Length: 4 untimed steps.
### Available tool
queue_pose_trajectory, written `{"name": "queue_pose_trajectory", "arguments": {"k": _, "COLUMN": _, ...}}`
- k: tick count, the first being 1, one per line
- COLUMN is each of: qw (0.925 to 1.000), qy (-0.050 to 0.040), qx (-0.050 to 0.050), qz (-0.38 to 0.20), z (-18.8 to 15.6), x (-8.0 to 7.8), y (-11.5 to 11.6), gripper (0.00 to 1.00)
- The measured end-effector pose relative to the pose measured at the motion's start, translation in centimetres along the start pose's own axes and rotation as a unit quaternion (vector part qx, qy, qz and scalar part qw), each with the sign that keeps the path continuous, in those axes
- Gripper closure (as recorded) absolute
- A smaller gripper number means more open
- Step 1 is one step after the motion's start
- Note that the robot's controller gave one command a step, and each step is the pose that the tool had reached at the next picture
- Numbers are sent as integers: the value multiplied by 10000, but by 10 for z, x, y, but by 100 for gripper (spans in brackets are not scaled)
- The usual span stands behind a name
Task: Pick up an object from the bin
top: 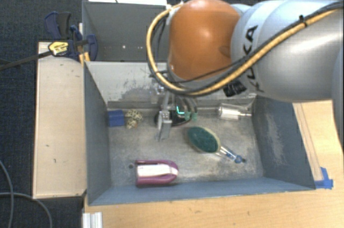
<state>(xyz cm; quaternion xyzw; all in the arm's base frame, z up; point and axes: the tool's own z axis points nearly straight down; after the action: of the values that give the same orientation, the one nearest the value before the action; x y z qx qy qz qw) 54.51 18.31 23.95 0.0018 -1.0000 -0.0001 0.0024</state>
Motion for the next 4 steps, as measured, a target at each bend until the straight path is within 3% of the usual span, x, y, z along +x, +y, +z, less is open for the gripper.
{"name": "queue_pose_trajectory", "arguments": {"k": 1, "qw": 9958, "qy": -63, "qx": -10, "qz": -910, "z": 157, "x": 59, "y": 20, "gripper": 0}}
{"name": "queue_pose_trajectory", "arguments": {"k": 2, "qw": 9989, "qy": -21, "qx": 6, "qz": 470, "z": 139, "x": 68, "y": -29, "gripper": 0}}
{"name": "queue_pose_trajectory", "arguments": {"k": 3, "qw": 9993, "qy": -47, "qx": -11, "qz": -364, "z": 122, "x": 68, "y": 4, "gripper": 0}}
{"name": "queue_pose_trajectory", "arguments": {"k": 4, "qw": 9907, "qy": -103, "qx": -14, "qz": -1358, "z": 167, "x": 64, "y": -6, "gripper": 0}}
